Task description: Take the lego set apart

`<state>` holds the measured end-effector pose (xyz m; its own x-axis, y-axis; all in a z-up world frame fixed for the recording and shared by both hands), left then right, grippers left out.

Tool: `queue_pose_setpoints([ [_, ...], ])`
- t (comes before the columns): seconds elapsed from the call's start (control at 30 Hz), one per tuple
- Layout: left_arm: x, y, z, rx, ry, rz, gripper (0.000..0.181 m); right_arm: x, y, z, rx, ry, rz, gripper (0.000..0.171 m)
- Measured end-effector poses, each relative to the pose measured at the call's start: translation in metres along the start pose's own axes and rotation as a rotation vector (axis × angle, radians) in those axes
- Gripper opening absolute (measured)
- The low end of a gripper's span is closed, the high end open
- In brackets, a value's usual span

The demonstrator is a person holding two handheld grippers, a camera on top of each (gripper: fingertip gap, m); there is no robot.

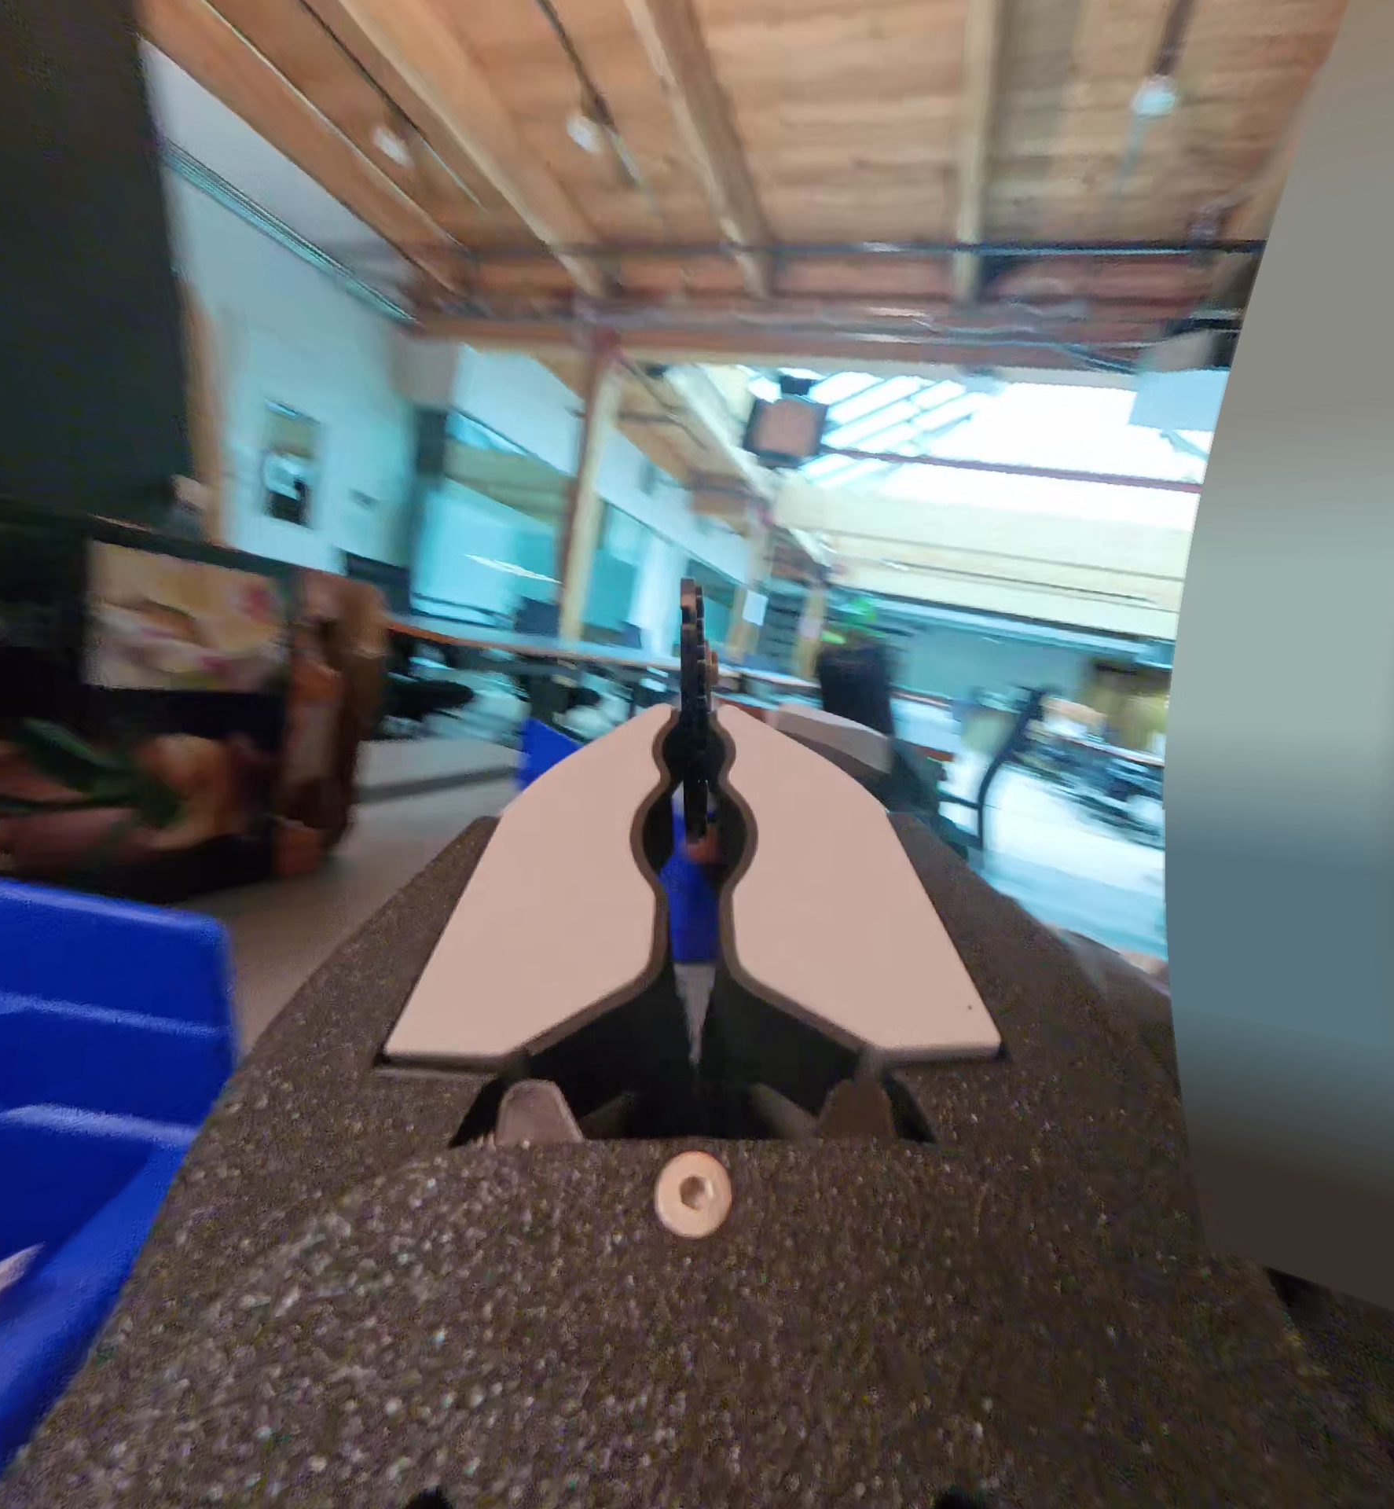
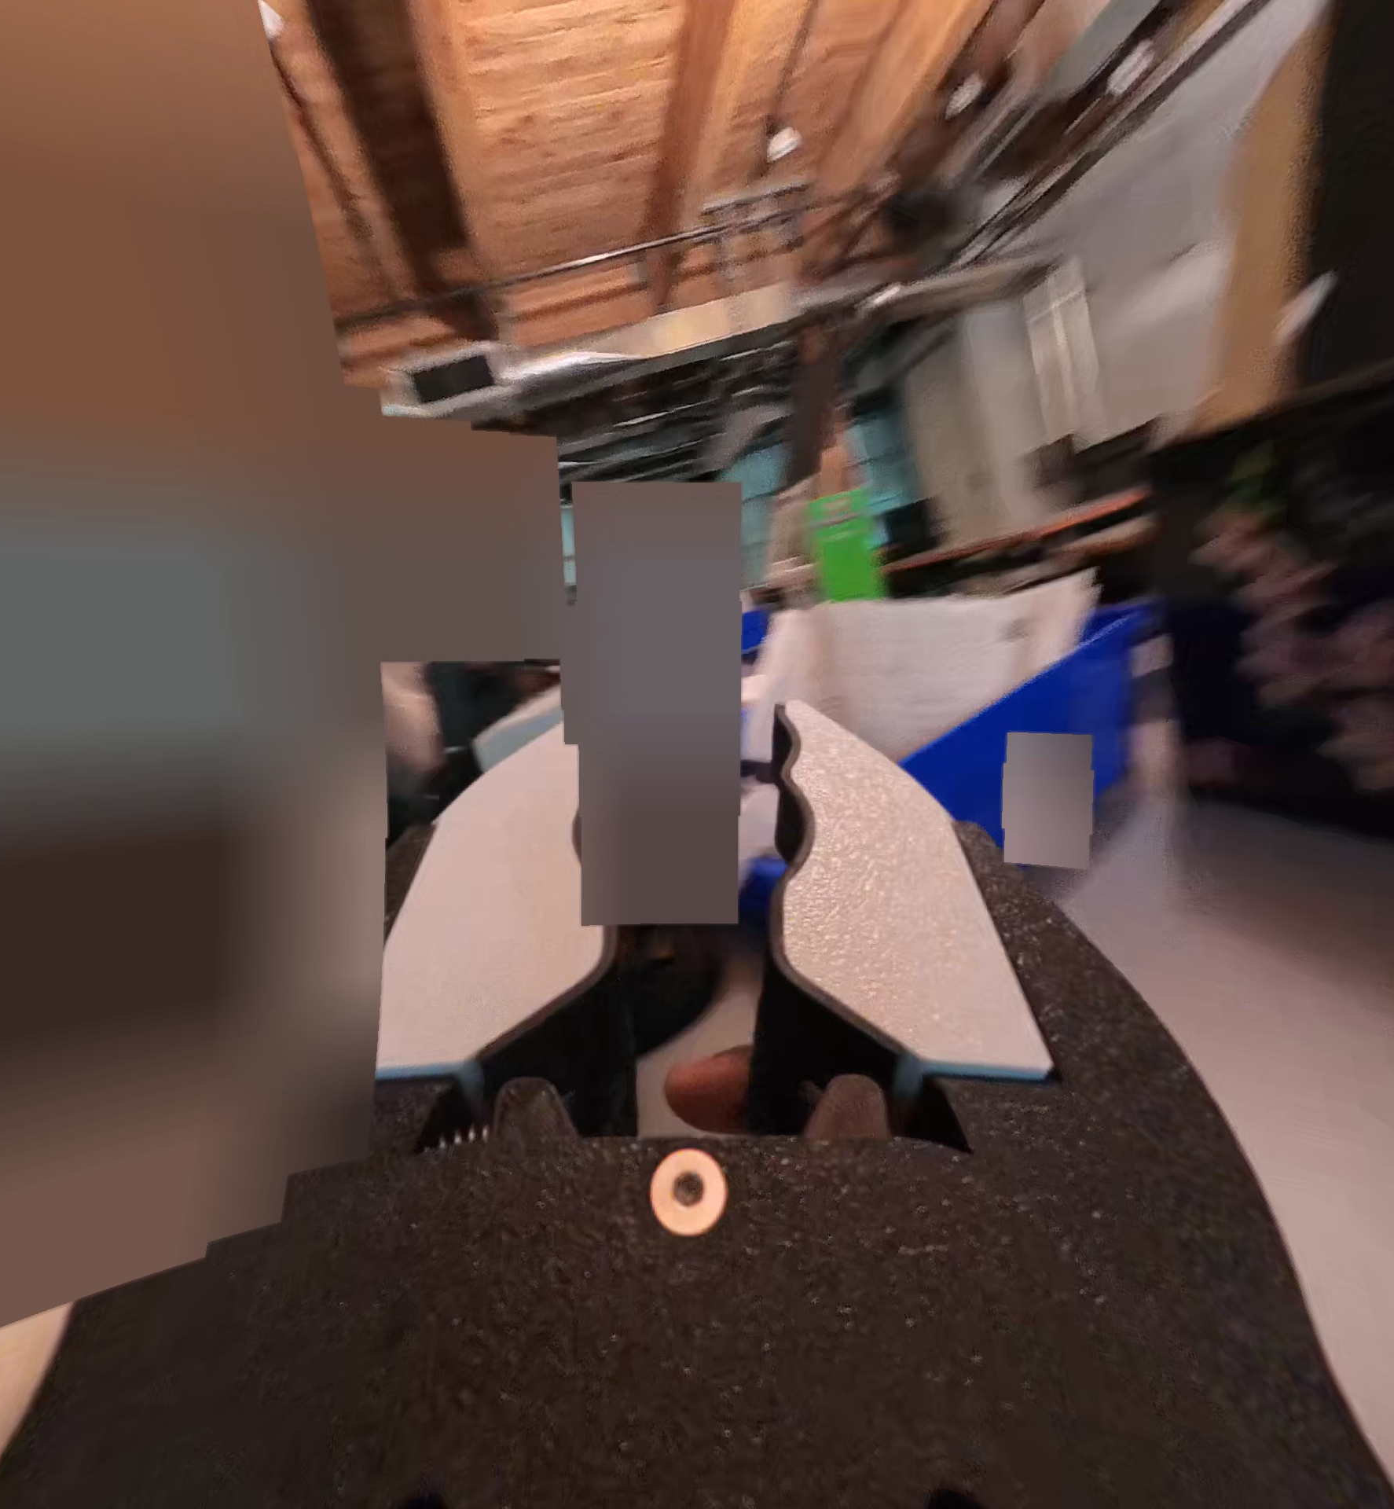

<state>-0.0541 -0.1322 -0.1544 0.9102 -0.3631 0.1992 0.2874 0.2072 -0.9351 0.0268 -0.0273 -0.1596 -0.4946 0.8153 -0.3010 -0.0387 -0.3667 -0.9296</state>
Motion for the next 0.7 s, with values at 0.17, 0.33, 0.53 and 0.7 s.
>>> queue_pose_setpoints([
  [0.17,-0.001,0.001,0.001,0.001,-0.196,0.160,0.004,-0.022,0.004,0.011,-0.100,0.277,-0.489,0.031],
  [0.33,0.005,0.018,0.011,-0.135,-0.257,0.350,0.004,-0.033,0.005,0.014,-0.099,0.345,-0.626,0.017],
  [0.53,0.010,0.025,0.016,-0.195,-0.278,0.479,0.004,-0.020,0.013,0.016,-0.179,0.373,-0.530,0.019],
  [0.7,0.011,0.030,0.017,-0.228,-0.298,0.540,0.004,-0.019,0.015,0.017,-0.200,0.402,-0.551,0.015],
])
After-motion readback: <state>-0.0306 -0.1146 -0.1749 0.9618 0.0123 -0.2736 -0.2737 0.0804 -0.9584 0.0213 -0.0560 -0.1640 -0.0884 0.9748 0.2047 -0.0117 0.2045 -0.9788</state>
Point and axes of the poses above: each gripper's, where its closed fingertips meet, z out along the fingers, y out of its underside, x = y × z across the jaws, the point moved 5 cm from there along -z, back along the fingers, and after that the axes turned 7 degrees about -x, right-handed, at the moved point
